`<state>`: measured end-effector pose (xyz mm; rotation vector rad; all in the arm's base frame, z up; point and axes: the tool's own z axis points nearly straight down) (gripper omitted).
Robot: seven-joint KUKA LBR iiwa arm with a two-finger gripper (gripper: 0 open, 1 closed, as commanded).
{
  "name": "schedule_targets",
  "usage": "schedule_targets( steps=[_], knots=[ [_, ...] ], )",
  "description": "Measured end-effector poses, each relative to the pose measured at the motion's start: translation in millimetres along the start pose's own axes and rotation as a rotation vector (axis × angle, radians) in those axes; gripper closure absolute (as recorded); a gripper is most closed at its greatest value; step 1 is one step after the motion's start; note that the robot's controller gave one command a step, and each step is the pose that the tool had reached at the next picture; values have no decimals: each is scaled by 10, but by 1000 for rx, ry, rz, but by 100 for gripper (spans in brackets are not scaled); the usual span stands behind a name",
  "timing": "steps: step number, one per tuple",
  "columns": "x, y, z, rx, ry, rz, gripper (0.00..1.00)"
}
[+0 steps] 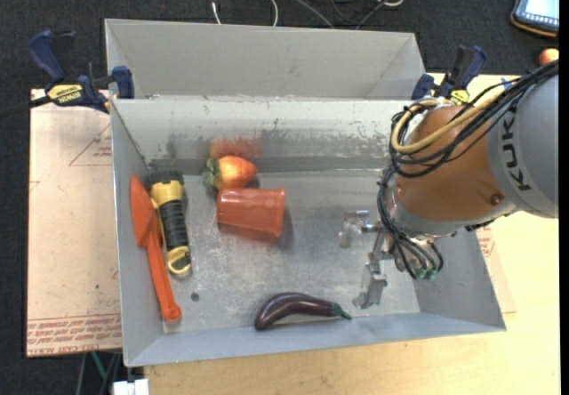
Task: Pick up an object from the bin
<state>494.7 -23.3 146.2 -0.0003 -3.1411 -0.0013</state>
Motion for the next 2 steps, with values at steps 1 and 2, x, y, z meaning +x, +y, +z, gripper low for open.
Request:
schedule_targets(
  steps=[1, 2],
  knots=[
    [-71, 871, 741, -4, 2, -360, 0],
    [-113, 700, 106, 0, -3, -321, 0]
  ],
)
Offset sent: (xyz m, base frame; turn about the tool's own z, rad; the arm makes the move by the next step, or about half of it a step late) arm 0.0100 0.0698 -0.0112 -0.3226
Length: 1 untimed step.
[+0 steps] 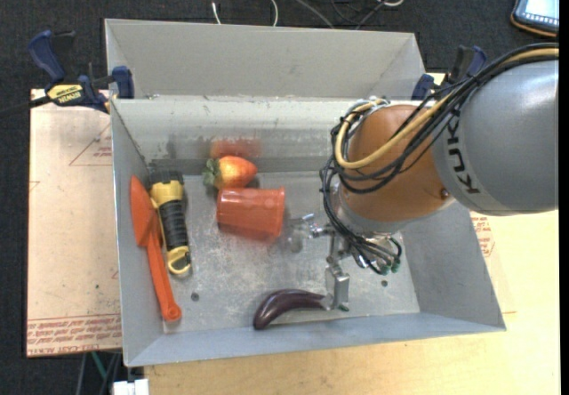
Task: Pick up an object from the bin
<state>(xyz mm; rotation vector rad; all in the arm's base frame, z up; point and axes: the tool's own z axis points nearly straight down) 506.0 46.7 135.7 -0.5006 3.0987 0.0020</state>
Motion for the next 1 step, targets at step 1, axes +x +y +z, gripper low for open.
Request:
schedule_targets(
  steps=[1],
  knots=[
    [129, 375, 349, -5, -2, -194, 0]
  ],
)
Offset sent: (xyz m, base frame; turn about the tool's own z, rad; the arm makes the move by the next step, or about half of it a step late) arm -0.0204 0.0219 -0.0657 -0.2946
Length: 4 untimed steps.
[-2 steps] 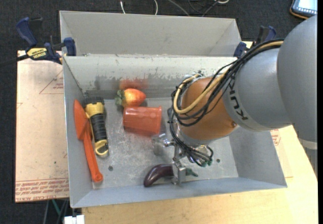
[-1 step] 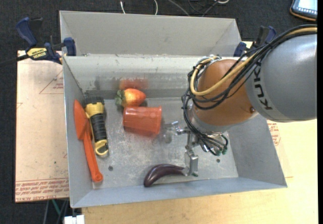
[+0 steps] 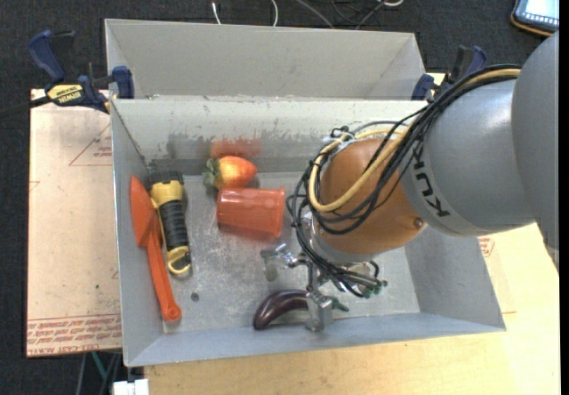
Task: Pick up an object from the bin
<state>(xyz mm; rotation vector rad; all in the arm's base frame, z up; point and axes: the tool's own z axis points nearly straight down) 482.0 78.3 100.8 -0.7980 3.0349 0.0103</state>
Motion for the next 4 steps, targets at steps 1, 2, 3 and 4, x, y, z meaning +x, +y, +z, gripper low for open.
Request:
schedule_targets(
  steps=[1, 2, 3, 4],
  knots=[
    [-36, -119, 283, 10, -16, -97, 0],
    [-17, 26, 307, 2, -6, -128, 100],
    [-17, 26, 307, 2, -6, -128, 100],
    [-5, 35, 171, 0, -2, -126, 100]
  ],
)
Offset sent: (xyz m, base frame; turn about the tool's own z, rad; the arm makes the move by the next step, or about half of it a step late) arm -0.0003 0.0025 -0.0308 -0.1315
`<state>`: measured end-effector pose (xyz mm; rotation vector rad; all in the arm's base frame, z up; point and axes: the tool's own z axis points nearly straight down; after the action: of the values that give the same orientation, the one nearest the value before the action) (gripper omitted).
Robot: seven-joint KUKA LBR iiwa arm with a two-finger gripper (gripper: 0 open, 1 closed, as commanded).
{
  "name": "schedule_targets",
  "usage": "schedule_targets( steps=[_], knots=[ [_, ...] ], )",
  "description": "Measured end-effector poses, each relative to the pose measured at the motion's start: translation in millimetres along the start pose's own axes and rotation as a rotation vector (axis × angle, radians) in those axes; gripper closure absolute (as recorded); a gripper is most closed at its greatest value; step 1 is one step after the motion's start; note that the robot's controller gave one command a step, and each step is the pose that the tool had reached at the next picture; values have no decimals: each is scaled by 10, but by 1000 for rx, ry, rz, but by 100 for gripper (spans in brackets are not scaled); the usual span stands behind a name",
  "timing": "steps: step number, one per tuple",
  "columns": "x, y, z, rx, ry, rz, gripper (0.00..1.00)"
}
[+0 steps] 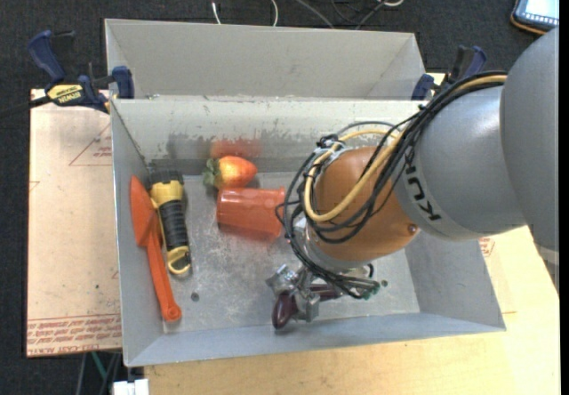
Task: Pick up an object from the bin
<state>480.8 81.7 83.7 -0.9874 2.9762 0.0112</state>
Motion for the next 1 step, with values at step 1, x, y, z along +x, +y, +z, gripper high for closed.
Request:
schedule_targets(
  steps=[1],
  knots=[
    [-14, -5, -121, 2, -5, 2, 100]
  ],
)
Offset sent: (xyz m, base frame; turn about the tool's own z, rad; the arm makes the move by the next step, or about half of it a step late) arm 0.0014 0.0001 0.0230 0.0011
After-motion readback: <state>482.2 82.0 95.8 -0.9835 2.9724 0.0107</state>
